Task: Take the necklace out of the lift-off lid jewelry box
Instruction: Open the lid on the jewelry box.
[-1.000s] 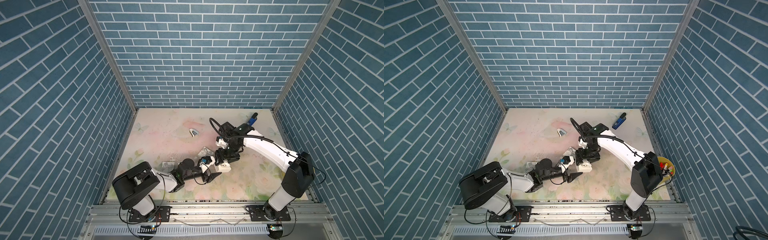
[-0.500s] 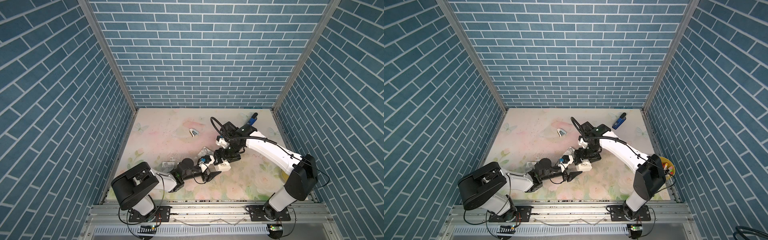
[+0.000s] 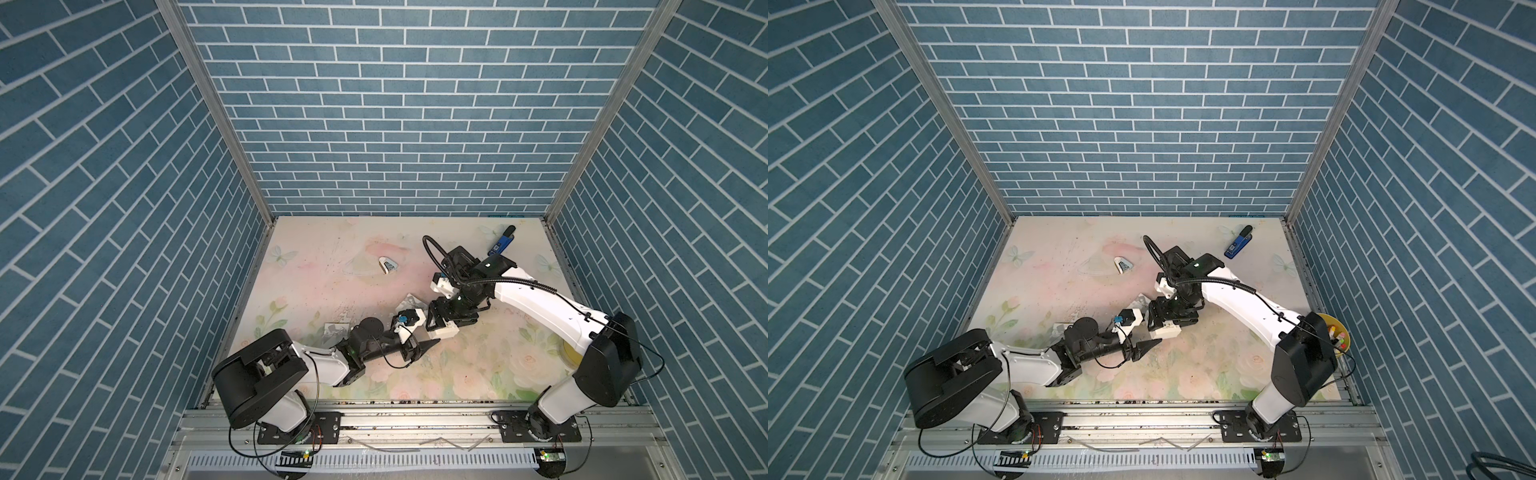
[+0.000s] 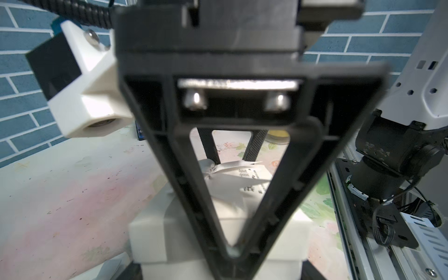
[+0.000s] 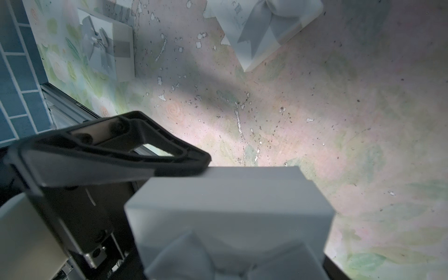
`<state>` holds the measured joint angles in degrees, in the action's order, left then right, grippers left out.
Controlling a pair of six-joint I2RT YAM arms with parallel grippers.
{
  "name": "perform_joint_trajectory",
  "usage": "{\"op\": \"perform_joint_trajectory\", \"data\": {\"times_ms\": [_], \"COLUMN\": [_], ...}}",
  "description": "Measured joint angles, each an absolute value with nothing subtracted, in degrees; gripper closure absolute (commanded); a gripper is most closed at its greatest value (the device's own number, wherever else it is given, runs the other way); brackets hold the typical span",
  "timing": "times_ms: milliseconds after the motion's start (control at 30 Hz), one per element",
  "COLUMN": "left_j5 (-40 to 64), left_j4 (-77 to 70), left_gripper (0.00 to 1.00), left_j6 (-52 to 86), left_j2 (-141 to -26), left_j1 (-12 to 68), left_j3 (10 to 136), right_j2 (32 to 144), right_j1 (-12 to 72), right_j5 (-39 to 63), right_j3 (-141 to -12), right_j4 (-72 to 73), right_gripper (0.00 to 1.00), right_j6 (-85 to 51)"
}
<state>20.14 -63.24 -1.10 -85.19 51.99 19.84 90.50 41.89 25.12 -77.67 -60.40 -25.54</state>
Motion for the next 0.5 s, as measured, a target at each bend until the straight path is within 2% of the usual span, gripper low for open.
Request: {"op": "perform_joint_trajectory", "data": {"times_ms": [500], "left_j5": [19.11], "left_j4": [-63.22], "left_gripper": [0.39], "left_j6": [-1.37], "left_j2": [-84.03], "left_j1": [52.01], "left_j3": [17.54], "right_j2": [89.21], "right_j1": [41.47], "right_j5": [25.43], "right_j3": [-77.69], "right_j4": [-60.34], "right_gripper": [0.24], "right_j6": [-25.52]}}
